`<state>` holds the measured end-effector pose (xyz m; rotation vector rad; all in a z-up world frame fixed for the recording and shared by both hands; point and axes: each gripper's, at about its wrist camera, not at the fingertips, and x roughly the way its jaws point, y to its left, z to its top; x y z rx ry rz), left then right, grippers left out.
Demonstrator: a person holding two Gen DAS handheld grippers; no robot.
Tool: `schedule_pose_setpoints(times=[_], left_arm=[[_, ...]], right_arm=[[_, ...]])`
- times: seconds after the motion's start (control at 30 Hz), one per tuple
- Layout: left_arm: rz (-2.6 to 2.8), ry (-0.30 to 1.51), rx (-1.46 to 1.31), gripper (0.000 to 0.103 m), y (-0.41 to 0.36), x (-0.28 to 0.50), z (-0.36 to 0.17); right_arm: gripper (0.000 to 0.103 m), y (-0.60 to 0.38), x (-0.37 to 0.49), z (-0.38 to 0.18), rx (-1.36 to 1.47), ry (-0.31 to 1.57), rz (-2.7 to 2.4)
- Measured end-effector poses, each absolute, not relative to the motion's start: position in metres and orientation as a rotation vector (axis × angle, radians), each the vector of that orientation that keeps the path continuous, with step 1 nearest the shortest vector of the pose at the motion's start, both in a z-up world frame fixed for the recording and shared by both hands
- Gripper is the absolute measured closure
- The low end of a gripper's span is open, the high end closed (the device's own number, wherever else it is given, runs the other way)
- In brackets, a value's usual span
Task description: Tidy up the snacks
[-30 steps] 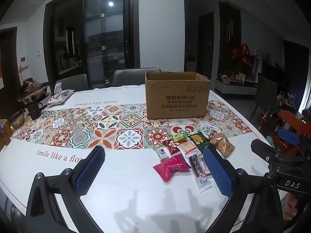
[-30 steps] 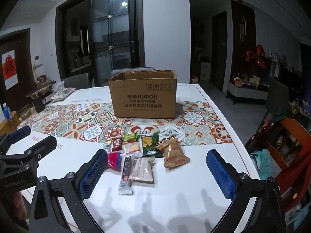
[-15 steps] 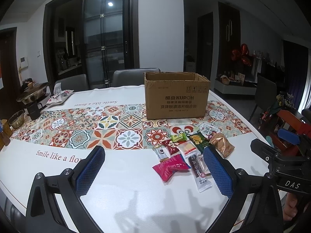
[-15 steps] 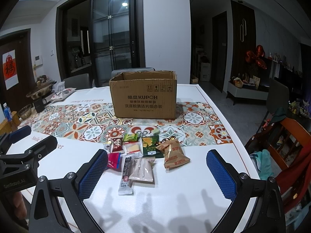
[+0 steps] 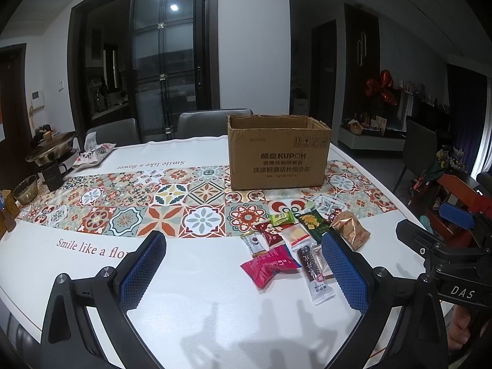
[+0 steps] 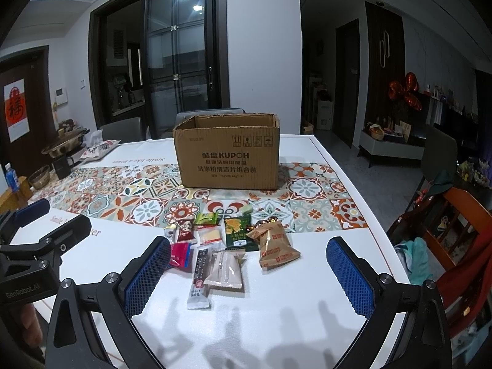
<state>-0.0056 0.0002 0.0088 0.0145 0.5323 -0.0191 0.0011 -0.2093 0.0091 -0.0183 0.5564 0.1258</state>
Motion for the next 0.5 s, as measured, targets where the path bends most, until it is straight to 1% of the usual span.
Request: schedule_pose_setpoints(times=[0.5], left_arm=[[-0.02,0.53,0.014,0.0,0.0,-0.0059,0.0087]], right_arm=[[0.001,-0.2093,0.0006,0.0115,-0.019,0.555,0.127]])
